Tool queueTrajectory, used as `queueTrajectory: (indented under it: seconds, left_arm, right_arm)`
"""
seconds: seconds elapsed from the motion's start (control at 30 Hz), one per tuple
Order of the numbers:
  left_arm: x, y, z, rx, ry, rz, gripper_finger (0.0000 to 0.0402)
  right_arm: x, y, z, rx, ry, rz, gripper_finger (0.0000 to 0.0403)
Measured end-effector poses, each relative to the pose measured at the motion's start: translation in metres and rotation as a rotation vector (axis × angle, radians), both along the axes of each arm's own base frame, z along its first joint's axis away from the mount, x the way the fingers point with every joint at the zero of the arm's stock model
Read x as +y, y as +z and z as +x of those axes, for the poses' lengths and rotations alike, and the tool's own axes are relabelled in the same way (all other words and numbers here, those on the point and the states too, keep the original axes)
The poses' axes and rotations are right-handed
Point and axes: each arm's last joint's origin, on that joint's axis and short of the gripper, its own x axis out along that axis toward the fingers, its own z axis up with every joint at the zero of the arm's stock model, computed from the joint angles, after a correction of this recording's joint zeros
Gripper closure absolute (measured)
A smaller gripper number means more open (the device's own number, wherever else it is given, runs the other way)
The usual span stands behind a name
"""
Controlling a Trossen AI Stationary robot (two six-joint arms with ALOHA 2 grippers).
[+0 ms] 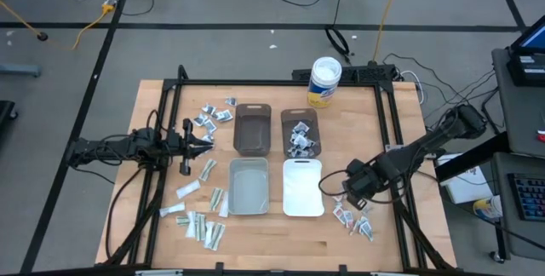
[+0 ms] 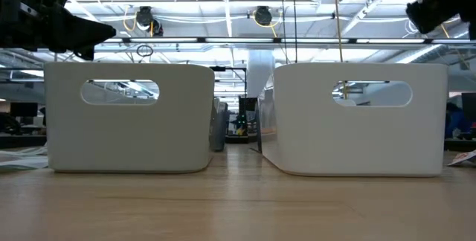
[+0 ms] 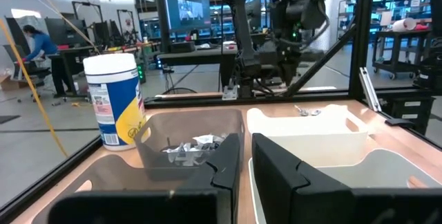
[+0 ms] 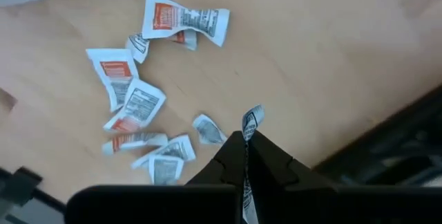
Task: Pick & Place First Aid Supplies
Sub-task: Put the orange pad into the white bin
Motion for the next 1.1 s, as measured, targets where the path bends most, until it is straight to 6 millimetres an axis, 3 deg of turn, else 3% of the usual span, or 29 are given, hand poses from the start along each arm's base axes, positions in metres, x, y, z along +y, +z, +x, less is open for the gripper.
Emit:
queueTrajectory:
  seconds: [0.23, 0.77, 1.1]
  left_arm:
    - [0.000, 0.000, 0.000, 0.000, 0.000, 0.000, 0.0355]
    - [0.000, 0.000, 0.000, 0.000, 0.000, 0.000, 0.0355]
    - [0.000, 0.000, 0.000, 0.000, 0.000, 0.000, 0.0355]
  right_arm:
    - [-0.004, 0.016, 0.018, -0.012, 0.014, 0.005, 0.0402]
    - [-0.005, 0.020, 0.130, -0.062, 0.244, 0.001, 0.0403]
    - [0.003, 0.021, 0.176, -0.116, 0.359, 0.011, 0.0403]
